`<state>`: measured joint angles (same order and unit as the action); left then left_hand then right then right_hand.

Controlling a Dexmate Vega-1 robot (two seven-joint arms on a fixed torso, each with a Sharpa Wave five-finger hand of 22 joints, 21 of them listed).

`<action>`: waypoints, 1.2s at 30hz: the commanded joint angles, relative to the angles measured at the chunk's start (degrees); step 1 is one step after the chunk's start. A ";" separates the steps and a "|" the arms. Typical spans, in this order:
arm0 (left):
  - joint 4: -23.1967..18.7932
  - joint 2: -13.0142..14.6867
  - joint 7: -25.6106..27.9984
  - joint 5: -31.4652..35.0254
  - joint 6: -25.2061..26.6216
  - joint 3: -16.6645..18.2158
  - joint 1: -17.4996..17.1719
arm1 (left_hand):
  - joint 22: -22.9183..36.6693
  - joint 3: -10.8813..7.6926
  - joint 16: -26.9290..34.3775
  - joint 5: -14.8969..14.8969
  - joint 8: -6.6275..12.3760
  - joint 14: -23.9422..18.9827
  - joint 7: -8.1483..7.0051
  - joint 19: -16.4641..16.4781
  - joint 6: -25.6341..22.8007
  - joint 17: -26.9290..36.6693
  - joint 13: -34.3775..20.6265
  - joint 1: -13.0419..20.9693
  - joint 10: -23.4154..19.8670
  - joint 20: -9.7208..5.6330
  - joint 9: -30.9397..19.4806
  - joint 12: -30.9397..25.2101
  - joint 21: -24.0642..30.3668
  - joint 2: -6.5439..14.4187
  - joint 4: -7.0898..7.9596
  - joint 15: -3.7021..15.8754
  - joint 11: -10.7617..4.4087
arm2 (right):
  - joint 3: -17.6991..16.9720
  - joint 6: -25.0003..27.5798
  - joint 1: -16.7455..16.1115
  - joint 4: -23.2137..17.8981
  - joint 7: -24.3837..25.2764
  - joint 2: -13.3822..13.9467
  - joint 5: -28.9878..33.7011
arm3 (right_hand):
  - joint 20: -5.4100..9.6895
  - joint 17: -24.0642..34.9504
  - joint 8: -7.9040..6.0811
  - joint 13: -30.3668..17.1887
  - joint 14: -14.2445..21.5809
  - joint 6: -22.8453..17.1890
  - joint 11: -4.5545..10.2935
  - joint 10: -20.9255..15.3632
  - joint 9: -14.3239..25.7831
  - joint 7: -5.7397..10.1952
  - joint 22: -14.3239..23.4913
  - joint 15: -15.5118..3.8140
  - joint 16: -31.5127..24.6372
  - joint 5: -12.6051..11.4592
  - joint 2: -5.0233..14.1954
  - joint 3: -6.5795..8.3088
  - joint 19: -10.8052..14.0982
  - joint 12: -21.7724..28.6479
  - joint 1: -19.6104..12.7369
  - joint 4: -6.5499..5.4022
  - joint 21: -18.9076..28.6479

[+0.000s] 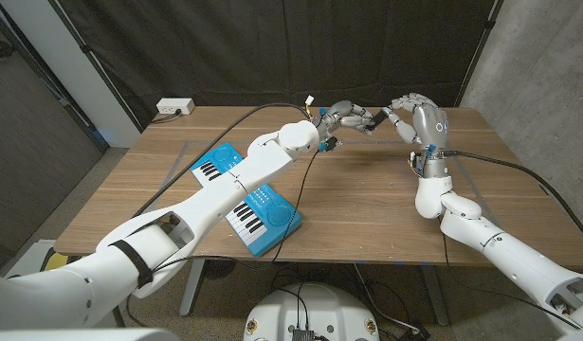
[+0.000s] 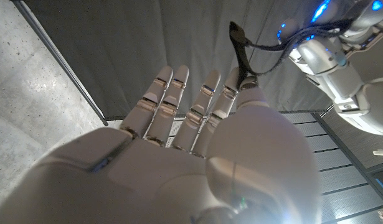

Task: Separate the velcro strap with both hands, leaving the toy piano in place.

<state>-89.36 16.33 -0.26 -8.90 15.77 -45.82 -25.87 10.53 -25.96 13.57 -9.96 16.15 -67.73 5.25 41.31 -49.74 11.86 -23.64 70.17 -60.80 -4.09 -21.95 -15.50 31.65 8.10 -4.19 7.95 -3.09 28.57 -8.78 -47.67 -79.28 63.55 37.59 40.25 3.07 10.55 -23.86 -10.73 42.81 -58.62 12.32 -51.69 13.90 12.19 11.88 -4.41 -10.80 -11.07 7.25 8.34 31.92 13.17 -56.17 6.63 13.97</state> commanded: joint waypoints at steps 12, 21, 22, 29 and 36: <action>-0.48 0.43 1.52 1.97 2.28 -0.53 -0.21 | 0.16 -0.52 0.36 -0.35 0.21 -0.06 2.45 -0.47 -1.21 0.21 -0.62 -0.03 -0.49 -0.34 -0.09 -0.14 0.53 -0.12 -0.12 0.27 -0.42 | -2.12 1.28 -2.03 -5.32 -3.28 1.16 -4.55 | 5.10 0.22 -1.26 -0.50 -1.25 1.47 0.10 0.55 2.05 -0.89 0.45 -7.28 0.20 0.10 1.56 0.98 0.10 -0.49 0.28 -0.33 0.46; -0.63 0.46 2.26 2.25 2.47 -0.26 -0.45 | 0.16 -0.64 0.32 -0.37 0.18 0.10 2.41 -0.46 -1.21 0.21 -0.86 -0.03 -0.58 -0.46 -0.17 -0.14 0.63 -0.13 -0.18 0.30 -0.41 | -3.20 3.66 -2.68 -6.96 -3.29 0.58 -5.17 | 7.47 0.31 -1.92 -1.30 -0.48 3.13 -0.85 -1.53 4.33 -1.93 0.67 -8.44 -0.19 -0.59 2.30 1.66 -1.54 0.85 0.03 -0.63 0.07; -0.68 0.50 2.34 2.33 2.54 -0.26 -0.46 | 0.16 -0.65 0.32 -0.38 0.14 0.10 2.37 -0.49 -1.17 0.22 -0.89 -0.03 -0.55 -0.49 -0.15 -0.12 0.63 -0.13 -0.18 0.29 -0.40 | -3.31 3.84 -2.76 -7.27 -3.56 0.73 -5.24 | 7.54 0.36 -2.09 -1.40 -0.24 2.98 -0.96 -1.97 4.58 -1.88 0.69 -8.50 -0.29 -0.69 2.30 1.71 -1.65 1.11 -0.04 -0.65 0.06; -0.77 0.70 2.68 2.55 2.96 -0.11 -0.55 | 0.16 -0.69 0.34 -0.38 0.07 0.09 2.39 -0.55 -1.13 0.22 -1.04 -0.08 -0.50 -0.44 -0.13 -0.07 0.67 -0.16 -0.19 0.24 -0.41 | -3.88 4.67 -3.15 -8.80 -5.05 1.03 -6.05 | 7.83 0.43 -2.49 -1.70 0.81 2.74 -0.95 -3.15 5.45 -1.83 0.76 -8.45 -0.61 -0.94 2.16 1.73 -1.58 1.88 0.01 -0.86 0.22; -0.76 0.85 2.52 2.51 2.75 -0.05 -0.53 | 0.16 -0.75 0.30 -0.38 0.03 0.22 2.33 -0.58 -1.11 0.22 -1.18 -0.10 -0.57 -0.42 -0.17 -0.07 0.71 -0.19 -0.21 0.22 -0.35 | -3.61 -0.19 -2.56 -7.25 -5.10 1.83 -7.31 | 6.06 0.35 -3.10 -1.69 2.36 1.31 -0.63 -3.22 5.97 -0.82 0.84 -7.88 -0.82 -0.64 1.44 1.50 0.05 2.03 0.59 -1.22 1.07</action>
<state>-90.01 16.95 2.11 -6.58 18.42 -46.03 -26.36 10.53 -26.19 13.54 -9.97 16.15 -67.62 5.25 40.80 -49.74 11.85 -24.60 70.17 -60.81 -4.00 -21.92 -15.45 32.10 8.09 -4.43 8.09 -3.09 25.10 -4.95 -50.48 -87.03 59.25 38.51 34.61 2.96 10.81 -26.30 -12.40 43.97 -56.07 11.59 -54.48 19.72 10.65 12.40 -4.54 -11.25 -11.77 9.27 9.84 30.76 15.06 -56.04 5.77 14.31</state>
